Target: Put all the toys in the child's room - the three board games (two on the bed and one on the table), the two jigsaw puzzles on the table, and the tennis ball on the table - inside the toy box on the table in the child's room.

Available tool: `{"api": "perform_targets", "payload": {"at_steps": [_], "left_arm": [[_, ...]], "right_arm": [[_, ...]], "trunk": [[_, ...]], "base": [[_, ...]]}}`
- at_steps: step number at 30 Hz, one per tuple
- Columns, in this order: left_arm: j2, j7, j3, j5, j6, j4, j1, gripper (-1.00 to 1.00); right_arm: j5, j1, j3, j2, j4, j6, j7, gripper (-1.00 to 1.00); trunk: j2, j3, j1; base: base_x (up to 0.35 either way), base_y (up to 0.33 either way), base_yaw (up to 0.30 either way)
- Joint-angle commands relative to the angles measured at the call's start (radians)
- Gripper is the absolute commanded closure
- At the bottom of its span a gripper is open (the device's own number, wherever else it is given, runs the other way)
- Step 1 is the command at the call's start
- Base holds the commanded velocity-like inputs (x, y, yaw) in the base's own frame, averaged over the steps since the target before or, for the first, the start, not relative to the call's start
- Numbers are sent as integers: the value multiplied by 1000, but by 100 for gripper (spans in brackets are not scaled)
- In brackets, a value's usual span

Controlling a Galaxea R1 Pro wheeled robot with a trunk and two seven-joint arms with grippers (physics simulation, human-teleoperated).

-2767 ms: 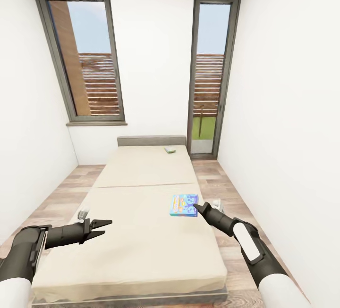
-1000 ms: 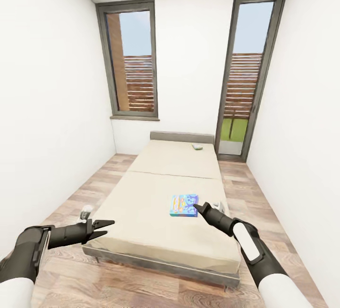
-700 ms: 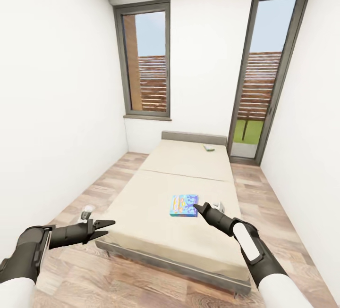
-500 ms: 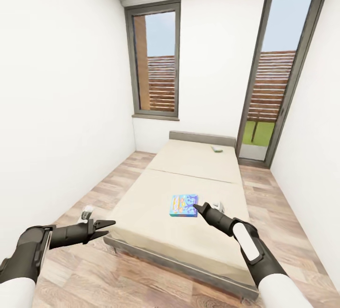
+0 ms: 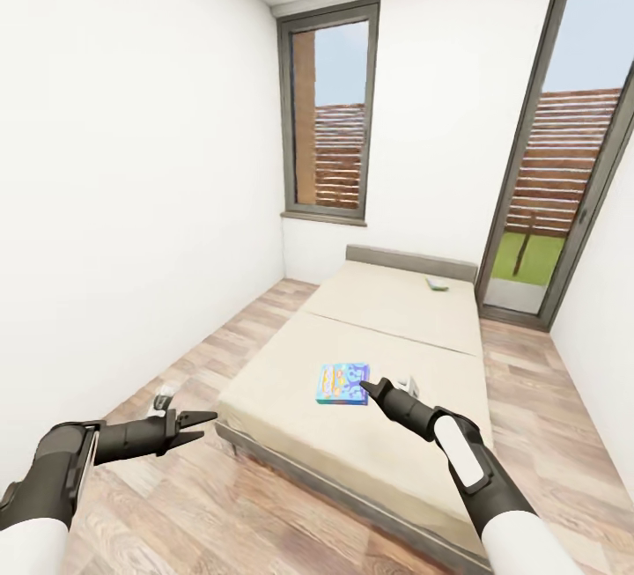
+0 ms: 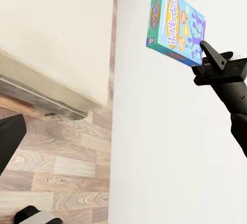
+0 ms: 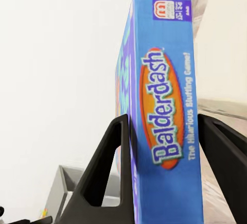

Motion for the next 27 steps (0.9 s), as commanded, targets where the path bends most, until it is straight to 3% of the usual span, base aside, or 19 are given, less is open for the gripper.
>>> {"api": "perform_targets", "payload": {"at_steps": [1, 27], "left_arm": [[-1, -9, 2, -10, 10, -1, -1, -100], [-11, -6, 2, -12, 9, -1, -1, -100]], "right_arm": [[-4, 0, -4, 1, 0, 8, 2, 100], [-4, 0, -2, 1, 0, 8, 2, 100]], "trunk": [[-1, 0, 0], [-1, 0, 0]], "base": [[-1, -292, 291], [0, -289, 291]]}}
